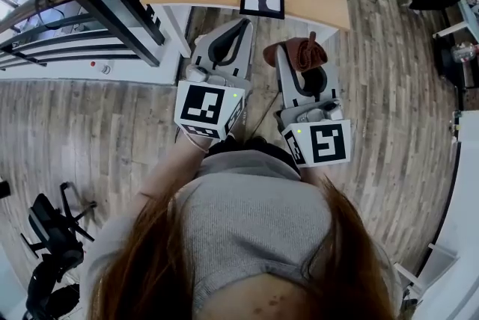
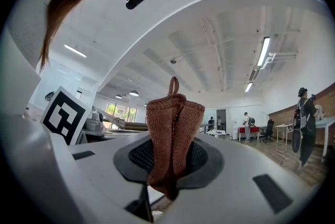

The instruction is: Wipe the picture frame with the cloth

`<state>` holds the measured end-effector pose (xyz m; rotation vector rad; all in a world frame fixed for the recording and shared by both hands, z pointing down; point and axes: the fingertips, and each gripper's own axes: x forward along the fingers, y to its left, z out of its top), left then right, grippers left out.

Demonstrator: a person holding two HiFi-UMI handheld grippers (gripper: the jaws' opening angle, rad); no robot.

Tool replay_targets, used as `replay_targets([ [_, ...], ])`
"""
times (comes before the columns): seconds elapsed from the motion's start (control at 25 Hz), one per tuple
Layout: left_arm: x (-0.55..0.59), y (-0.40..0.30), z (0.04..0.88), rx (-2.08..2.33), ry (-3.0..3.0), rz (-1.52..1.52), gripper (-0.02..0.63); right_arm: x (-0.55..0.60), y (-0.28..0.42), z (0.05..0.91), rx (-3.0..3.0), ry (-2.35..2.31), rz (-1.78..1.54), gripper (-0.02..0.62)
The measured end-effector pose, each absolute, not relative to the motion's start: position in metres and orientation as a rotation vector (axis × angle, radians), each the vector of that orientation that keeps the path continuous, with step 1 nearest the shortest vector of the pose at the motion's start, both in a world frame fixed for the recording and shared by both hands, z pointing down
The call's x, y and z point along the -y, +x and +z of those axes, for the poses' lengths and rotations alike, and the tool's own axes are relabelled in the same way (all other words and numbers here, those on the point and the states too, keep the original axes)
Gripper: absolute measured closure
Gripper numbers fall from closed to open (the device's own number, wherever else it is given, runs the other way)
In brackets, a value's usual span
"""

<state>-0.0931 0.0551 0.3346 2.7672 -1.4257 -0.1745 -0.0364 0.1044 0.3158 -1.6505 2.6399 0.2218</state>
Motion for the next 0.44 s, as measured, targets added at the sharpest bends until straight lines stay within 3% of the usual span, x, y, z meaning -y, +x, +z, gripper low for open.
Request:
replay_targets([
  [0.44,-0.0624,-0.0934,0.3323,1.397,2.781,-0.177,0.597,-0.1106,-0.031,0.3142,-2.608,-1.716,0.227,0.499],
])
